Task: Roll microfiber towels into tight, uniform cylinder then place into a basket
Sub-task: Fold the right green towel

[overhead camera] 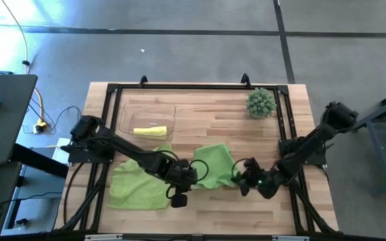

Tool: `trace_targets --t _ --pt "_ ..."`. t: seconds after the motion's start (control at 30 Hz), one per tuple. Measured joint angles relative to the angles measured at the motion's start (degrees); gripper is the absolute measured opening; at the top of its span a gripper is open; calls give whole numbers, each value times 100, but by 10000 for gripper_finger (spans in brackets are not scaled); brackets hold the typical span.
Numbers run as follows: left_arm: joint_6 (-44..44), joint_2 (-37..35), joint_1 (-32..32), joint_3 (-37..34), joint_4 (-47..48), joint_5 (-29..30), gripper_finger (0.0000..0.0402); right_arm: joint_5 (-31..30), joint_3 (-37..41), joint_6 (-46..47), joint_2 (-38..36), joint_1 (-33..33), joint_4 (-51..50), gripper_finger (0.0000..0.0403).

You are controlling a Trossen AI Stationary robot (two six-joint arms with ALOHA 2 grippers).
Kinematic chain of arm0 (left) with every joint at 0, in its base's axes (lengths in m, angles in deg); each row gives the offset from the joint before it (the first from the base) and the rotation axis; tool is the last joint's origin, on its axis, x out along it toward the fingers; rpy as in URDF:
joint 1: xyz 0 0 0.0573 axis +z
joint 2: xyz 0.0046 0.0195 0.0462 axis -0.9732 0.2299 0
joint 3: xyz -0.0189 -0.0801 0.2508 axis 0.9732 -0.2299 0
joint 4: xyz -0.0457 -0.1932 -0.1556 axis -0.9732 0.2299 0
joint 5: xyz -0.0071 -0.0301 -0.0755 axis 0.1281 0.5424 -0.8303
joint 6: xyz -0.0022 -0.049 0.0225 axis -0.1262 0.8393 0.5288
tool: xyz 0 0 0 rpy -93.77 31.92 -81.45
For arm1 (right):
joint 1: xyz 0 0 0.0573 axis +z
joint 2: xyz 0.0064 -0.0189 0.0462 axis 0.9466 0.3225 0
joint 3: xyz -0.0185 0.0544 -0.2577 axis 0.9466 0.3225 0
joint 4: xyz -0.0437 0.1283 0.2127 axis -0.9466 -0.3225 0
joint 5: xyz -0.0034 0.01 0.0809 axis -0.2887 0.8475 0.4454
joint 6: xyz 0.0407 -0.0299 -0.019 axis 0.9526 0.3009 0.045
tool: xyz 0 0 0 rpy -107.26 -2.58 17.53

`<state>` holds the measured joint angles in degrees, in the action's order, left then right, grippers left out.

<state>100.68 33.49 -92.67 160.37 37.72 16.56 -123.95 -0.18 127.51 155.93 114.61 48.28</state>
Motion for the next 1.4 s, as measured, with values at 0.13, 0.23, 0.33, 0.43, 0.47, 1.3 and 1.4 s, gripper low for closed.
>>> trace_targets --t 0.13,0.23,0.33,0.43,0.47,1.3,1.4 --pt "175 144 68 -17 11 15 0 282 669 -12 25 2 1412 18" --pt "194 209 94 9 -109 85 0 478 749 -103 25 0 1548 56" --pt "194 252 95 -1 -110 87 0 888 690 -742 25 0 1556 103" --pt "186 300 112 -6 -48 99 0 1465 498 -1648 4 -26 1564 145" --pt "162 328 131 -7 -65 97 0 1711 409 -1965 -14 -41 1556 155" --pt "-414 437 318 -5 -74 106 0 2424 -2378 -1943 2108 -460 -1599 140" --pt "-471 437 318 -5 -12 103 0 2558 -2491 -1473 2325 -553 -1752 140"
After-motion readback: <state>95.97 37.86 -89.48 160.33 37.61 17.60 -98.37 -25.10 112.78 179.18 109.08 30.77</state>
